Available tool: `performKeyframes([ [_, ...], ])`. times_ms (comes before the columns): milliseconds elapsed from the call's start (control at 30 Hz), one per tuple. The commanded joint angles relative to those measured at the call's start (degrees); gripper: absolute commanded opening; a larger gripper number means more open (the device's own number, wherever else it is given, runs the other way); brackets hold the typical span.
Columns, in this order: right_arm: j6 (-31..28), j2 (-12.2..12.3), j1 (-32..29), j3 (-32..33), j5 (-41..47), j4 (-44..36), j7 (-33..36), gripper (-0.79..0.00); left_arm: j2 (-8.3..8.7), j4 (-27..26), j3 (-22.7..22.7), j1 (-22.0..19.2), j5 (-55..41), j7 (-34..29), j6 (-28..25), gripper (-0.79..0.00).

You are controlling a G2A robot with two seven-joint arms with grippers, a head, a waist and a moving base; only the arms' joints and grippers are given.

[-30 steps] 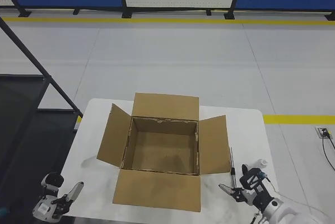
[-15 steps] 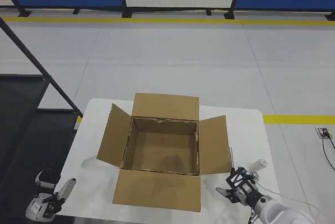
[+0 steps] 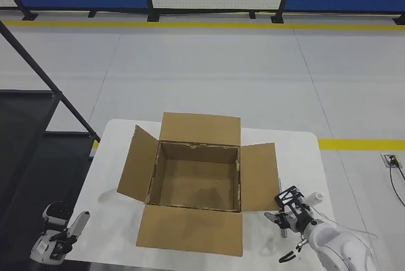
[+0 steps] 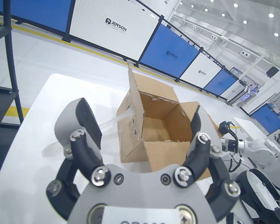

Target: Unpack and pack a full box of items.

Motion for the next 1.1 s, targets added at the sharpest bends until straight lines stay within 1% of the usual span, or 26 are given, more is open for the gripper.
performKeyframes([
  [0,1.02,0.04,1.18,-0.16,-0.52,1.49,1.68,0.0,-0.06,0.11,-0.04,-0.2,-0.31,-0.37,0.2,0.0],
  [67,3.17,-0.12,2.18,-0.8,0.03,2.24,2.06,0.0,-0.12,0.06,0.01,-0.44,-0.38,-0.68,0.32,0.0],
  [233,3.44,0.04,1.3,1.88,4.45,2.8,-1.35,0.0,-0.29,-0.29,0.48,-0.76,0.38,-1.39,0.57,0.0],
  [400,3.49,0.29,0.54,3.14,5.92,2.42,-0.85,0.0,-0.48,-0.45,1.21,-1.03,1.35,-1.58,0.86,0.0],
  [533,2.79,0.4,0.77,2.16,5.81,2.39,0.24,0.0,-0.62,-0.53,1.65,-1.3,1.86,-1.63,1.03,0.0],
  [733,5.18,0.2,3.32,-0.87,5.01,4.6,2.49,0.0,-0.82,-0.7,1.98,-1.45,2.26,-1.89,1.21,0.0],
  [767,6.31,0.14,3.85,-1.32,4.49,4.98,3.14,-0.062,-0.86,-0.66,1.97,-1.46,2.29,-1.83,1.31,0.0],
  [833,7.68,0.06,4.71,-2.2,3.9,5.6,4.51,-0.142,-0.93,-0.59,2.02,-1.44,2.34,-1.83,1.4,0.0],
  [867,8.32,0.04,5.13,-2.52,3.58,5.85,5.4,-0.194,-0.97,-0.55,2.02,-1.45,2.33,-1.78,1.43,0.0],
  [933,9.1,0.0,5.91,-3.22,3.19,6.31,7.23,-0.219,-1.04,-0.43,2.05,-1.45,2.29,-1.76,1.48,0.0],
  [1000,11.2,-0.1,6.7,-3.96,2.43,6.69,8.87,-0.296,-1.11,-0.38,2.08,-1.5,2.29,-1.74,1.52,0.0],
  [1067,13.13,-0.26,7.42,-4.82,2.04,7.08,10.18,-0.317,-1.18,-0.38,2.18,-1.57,2.37,-1.74,1.57,0.0],
])
